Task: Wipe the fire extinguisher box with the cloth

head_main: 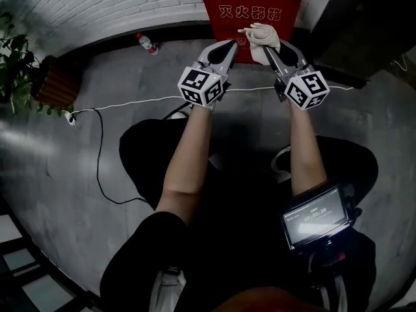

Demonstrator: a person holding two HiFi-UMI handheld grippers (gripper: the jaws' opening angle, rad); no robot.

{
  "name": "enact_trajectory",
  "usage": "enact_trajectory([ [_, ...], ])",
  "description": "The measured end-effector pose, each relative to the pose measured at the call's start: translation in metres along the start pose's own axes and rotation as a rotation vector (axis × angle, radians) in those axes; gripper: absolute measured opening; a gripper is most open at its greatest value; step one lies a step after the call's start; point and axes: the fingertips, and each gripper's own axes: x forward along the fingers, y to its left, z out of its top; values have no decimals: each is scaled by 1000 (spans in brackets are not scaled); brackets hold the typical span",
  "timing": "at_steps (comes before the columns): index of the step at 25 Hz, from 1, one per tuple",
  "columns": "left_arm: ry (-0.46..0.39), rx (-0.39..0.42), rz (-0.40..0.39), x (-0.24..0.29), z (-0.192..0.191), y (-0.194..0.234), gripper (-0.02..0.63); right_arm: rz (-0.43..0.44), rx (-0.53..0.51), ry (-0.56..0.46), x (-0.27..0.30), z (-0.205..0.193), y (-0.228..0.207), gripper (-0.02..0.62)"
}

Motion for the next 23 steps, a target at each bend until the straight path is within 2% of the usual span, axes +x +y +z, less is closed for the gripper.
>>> enact_trajectory([
  [8,21,-22,21,2,-7,7,3,50,-44,39,6,-11,18,95],
  [23,5,17,-26,5,-8,-2,3,22,-58,45,4,-14,10,95],
])
